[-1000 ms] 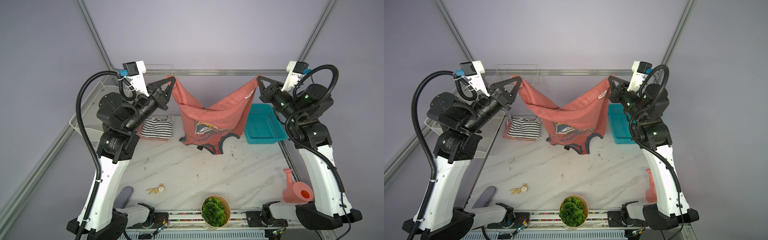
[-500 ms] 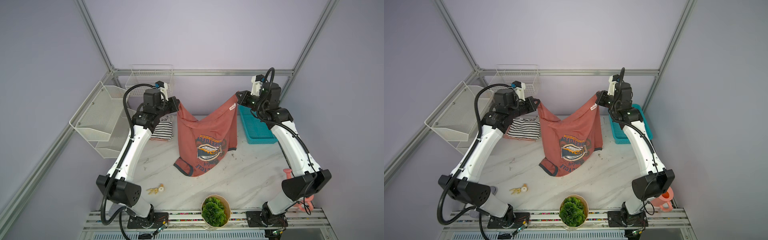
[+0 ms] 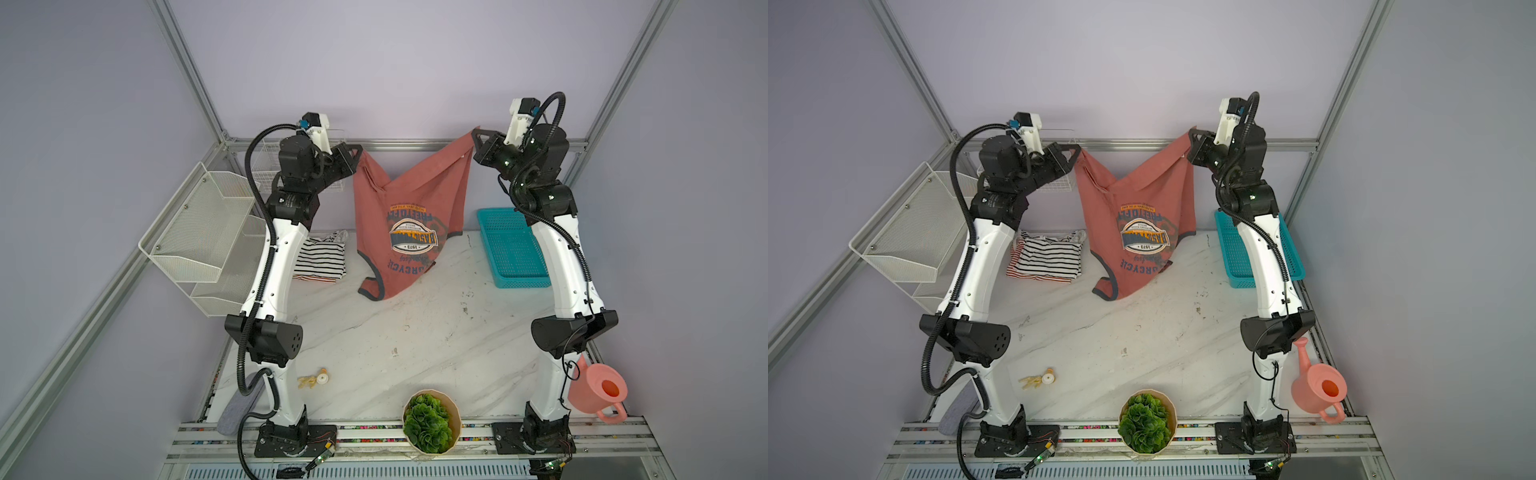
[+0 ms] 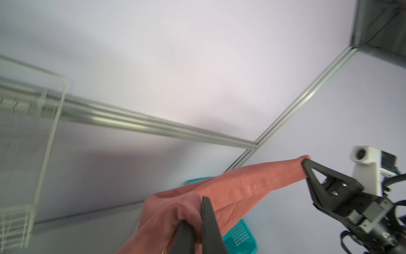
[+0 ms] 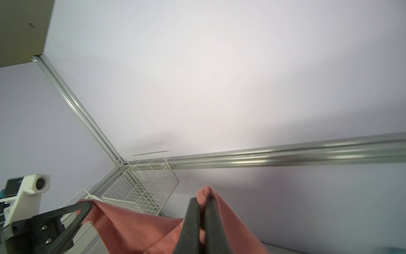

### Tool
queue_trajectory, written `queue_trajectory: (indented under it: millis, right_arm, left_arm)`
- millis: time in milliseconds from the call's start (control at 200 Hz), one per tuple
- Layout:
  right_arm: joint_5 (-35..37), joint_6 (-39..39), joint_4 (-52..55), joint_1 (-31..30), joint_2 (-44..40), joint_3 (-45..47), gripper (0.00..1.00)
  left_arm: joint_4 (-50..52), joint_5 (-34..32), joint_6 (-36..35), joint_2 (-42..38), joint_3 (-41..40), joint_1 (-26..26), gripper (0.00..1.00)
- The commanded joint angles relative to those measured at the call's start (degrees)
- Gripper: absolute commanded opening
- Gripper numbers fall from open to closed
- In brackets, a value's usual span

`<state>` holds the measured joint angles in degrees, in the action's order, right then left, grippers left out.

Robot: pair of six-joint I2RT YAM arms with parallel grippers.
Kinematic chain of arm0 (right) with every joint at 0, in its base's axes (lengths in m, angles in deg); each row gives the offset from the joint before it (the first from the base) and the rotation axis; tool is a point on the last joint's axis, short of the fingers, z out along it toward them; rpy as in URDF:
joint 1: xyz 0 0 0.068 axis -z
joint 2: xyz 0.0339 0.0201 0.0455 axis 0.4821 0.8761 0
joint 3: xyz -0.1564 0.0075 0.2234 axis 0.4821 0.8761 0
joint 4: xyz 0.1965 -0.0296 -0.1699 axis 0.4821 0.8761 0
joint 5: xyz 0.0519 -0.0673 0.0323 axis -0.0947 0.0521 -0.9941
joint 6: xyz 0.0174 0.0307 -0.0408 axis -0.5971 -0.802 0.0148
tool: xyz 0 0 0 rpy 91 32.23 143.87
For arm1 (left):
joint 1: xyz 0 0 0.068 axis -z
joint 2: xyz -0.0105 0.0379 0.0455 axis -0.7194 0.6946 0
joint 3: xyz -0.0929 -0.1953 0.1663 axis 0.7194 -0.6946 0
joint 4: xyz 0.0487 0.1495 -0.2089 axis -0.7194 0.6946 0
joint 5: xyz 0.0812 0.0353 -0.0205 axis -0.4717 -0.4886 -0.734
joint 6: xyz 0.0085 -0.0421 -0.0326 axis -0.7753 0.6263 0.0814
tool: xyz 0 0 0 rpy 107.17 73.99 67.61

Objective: Fold and stack tank tops
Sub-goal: Smooth out the tank top at the center of the table.

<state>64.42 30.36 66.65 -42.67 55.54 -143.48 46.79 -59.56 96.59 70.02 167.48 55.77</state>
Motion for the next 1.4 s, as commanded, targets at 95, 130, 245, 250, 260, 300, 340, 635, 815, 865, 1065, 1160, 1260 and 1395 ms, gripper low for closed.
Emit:
queue_trajectory:
  millis: [95, 130, 245, 250, 260, 300, 340, 635, 815, 865, 1065, 1160, 1260, 1395]
  right_arm:
    - [-3.55, 3.94, -17.00, 0.57, -10.96, 15.63, 0.00]
    - [-2.58, 4.13, -17.73, 0.50, -13.29, 19.60, 0.00]
    - [-0.76, 4.43, -19.94, 0.57, -22.07, 34.66, 0.00]
    - [-0.68, 4.45, -20.02, 0.53, -22.63, 35.57, 0.00]
    - [-0.54, 4.49, -20.23, 0.56, -23.55, 36.92, 0.00]
    - [0.18, 4.45, -21.23, 0.56, -27.25, 42.89, 0.00]
    - [1.30, 3.77, -21.84, 0.57, -30.67, 48.12, 0.00]
    - [-2.14, 1.15, -17.37, 0.56, -40.57, 53.89, 0.00]
    - [-4.98, 0.19, -18.91, 0.53, -42.92, 49.94, 0.00]
    - [-4.90, 0.11, -19.03, 0.57, -43.21, 48.94, 0.00]
    - [-0.02, 1.86, -15.36, 0.57, -38.53, 45.53, 0.00]
    - [2.41, 1.65, -12.04, 0.54, -31.83, 42.09, 0.00]
    - [5.40, 0.43, -4.45, 0.55, -21.94, 33.62, 0.00]
    - [3.52, -0.86, -0.04, 0.57, -9.21, 19.71, 0.00]
  left_arm:
    - [-19.32, 2.34, -0.45, -11.38, -11.22, -0.36, 0.00]
    - [-19.80, 2.37, -0.90, -13.04, -14.70, -0.36, 0.00]
    - [-22.73, 4.90, -0.81, -18.54, -28.82, -0.36, 0.00]
    - [-22.84, 4.96, -0.77, -18.80, -29.57, -0.36, 0.00]
    - [-22.93, 5.04, -0.74, -19.32, -31.11, -0.31, 0.00]
    - [-24.55, 5.34, -0.44, -21.58, -37.18, -0.28, 0.00]
    - [-26.10, 4.75, 0.30, -23.88, -43.80, -0.29, 0.00]
    - [-26.98, 3.35, 4.22, -34.53, -54.13, 0.34, 0.00]
    - [-26.91, 4.84, 5.51, -37.41, -47.97, 0.69, 0.00]
    - [-27.08, 4.64, 5.47, -37.82, -46.93, 0.65, 0.00]
    - [-21.57, -0.09, 2.64, -33.08, -44.08, 0.63, 0.00]
    - [-18.15, -0.18, 2.68, -24.59, -39.63, 0.02, 0.00]
    - [-13.65, 2.05, 3.81, -13.49, -29.57, -0.91, 0.00]
    - [-12.59, 8.65, 10.26, 2.20, -10.37, -2.87, 0.00]
